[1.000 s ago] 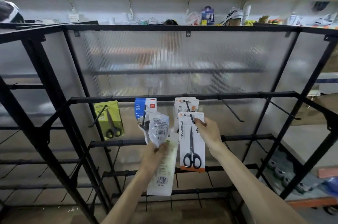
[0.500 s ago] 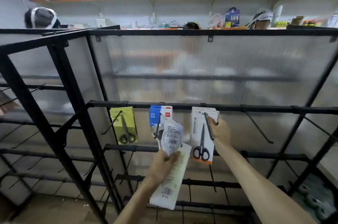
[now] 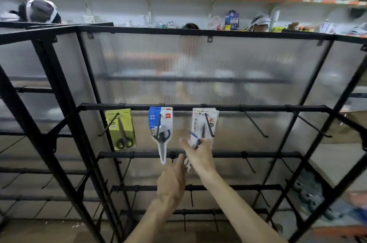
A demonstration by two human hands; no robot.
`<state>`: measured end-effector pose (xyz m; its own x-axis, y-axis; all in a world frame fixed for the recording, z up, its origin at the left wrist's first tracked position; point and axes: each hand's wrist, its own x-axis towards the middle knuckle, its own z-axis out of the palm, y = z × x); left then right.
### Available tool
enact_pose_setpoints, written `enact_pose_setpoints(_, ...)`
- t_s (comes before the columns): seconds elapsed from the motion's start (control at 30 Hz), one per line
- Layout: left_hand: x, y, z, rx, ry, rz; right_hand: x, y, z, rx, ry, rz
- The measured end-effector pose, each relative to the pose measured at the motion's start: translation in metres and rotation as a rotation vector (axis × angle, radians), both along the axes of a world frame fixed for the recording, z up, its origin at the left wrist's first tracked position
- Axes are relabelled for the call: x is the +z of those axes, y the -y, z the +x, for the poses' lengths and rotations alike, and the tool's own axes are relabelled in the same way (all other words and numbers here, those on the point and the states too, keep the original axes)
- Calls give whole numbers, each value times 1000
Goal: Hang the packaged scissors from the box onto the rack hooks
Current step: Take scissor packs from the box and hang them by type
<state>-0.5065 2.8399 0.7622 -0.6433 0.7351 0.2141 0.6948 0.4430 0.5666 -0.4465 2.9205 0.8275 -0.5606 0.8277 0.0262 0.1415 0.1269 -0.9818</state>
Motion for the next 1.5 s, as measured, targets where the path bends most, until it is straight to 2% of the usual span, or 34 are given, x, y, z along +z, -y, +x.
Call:
enact_pose_setpoints(0.07, -4, 8, 3, -18, -17, -8, 1, -4, 7, -127, 70, -11)
enact_pose_setpoints(0.1, -7, 11, 1, -53, 56, 10, -1, -7, 14, -161, 99, -6)
enact_pose_setpoints(0.13, -8, 15, -2, -116, 174, 42, -3, -8, 22, -164, 91, -21)
enact_pose_setpoints(0.23, 0, 33, -3, -340, 678, 183, -7, -5, 47, -155, -54, -120)
enact_pose_setpoints(0.3, 8, 49, 1, -329, 817, 181, -4, -4, 63, -190, -124, -172)
enact_pose_setpoints(0.47, 19, 77, 7, -135, 843, 269, 8, 2, 90, -167, -198, -168)
enact_pose_setpoints(0.57, 14, 84, 10, 14, 796, 319, 14, 8, 102, -136, -253, -199)
enact_pose_setpoints(0.73, 5, 96, 22, 180, 729, 338, 9, 20, 120, -65, -128, -87)
enact_pose_setpoints(0.9, 13, 120, 46, 190, 694, 398, 4, 39, 124, 4, -65, 27)
enact_pose_setpoints(1.07, 12, 143, 47, 242, 696, 406, 6, 60, 110, 41, -35, 57)
enact_pose_setpoints(1.23, 10, 158, 24, 270, 708, 404, 10, 70, 73, 64, -7, 93)
enact_pose_setpoints(1.5, 26, 161, -44, 205, 675, 418, 21, 72, -11, 33, -46, 108)
